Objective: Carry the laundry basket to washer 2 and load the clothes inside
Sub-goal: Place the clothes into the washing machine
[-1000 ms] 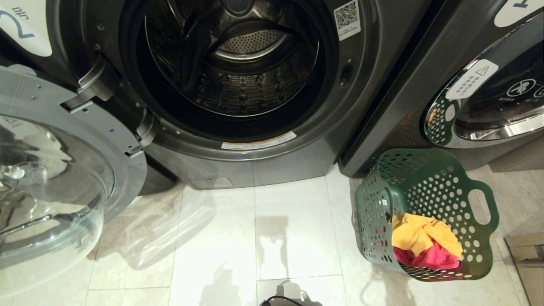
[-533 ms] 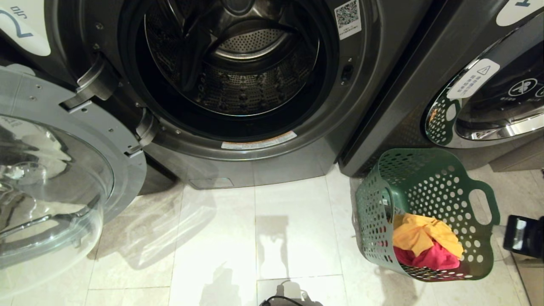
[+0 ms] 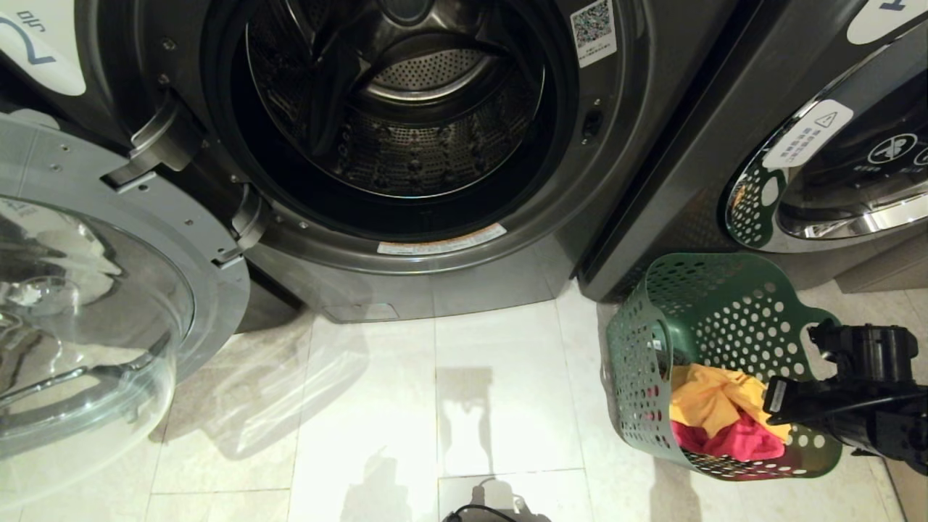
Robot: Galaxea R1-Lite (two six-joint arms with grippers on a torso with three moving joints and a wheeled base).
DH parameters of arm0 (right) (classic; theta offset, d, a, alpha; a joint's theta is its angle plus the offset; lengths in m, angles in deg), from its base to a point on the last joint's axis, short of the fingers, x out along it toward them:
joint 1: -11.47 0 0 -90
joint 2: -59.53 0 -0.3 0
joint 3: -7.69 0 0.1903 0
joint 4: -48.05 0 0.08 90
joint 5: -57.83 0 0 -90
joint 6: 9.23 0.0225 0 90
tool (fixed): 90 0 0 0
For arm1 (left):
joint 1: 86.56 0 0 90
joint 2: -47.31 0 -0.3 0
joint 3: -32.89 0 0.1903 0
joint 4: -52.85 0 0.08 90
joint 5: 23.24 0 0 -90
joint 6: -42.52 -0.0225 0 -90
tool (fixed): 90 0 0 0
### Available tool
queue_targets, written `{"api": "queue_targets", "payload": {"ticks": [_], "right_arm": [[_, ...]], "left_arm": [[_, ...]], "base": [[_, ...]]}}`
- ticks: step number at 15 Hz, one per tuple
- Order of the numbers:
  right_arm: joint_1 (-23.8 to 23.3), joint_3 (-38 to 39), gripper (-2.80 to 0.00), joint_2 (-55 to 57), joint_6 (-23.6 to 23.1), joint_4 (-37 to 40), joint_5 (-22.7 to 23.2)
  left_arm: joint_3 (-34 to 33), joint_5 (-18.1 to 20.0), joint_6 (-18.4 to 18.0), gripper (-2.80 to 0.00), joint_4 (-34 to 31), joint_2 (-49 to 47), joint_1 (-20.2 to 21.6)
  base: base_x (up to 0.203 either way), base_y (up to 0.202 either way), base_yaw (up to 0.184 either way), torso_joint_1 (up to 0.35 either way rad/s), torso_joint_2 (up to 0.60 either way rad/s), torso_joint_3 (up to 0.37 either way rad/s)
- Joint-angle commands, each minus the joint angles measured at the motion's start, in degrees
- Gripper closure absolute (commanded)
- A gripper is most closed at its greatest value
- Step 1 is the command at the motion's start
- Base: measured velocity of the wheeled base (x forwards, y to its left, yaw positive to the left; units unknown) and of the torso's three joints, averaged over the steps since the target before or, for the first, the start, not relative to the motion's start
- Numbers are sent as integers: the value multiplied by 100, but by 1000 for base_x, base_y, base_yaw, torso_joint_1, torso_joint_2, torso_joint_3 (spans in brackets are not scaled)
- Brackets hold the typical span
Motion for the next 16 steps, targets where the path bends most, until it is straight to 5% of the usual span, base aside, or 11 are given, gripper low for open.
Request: {"api": "queue_targets", "payload": {"ticks": [1, 5, 9, 11, 16], "right_arm": [[-241, -94, -280, 1170, -3, -422, 2], [-552, -268, -280, 2057, -28, -1262, 601], [-664, -995, -280, 2814, -29, -1347, 1004], [-735, -1332, -280, 3096, -3, -1358, 1578], [-770, -2669, -280, 3963, -40, -1356, 1714]], "left_arm": [[0, -3, 3, 0, 0, -9, -1], [0, -3, 12, 0, 0, -9, -1], [0, 5, 3, 0, -8, -9, -1], [0, 6, -6, 0, -8, -9, -1], [0, 6, -15, 0, -8, -9, -1]], "base": [[0, 0, 0, 0, 0, 0], [0, 0, 0, 0, 0, 0], [0, 0, 0, 0, 0, 0], [0, 0, 0, 0, 0, 0], [0, 0, 0, 0, 0, 0]]}}
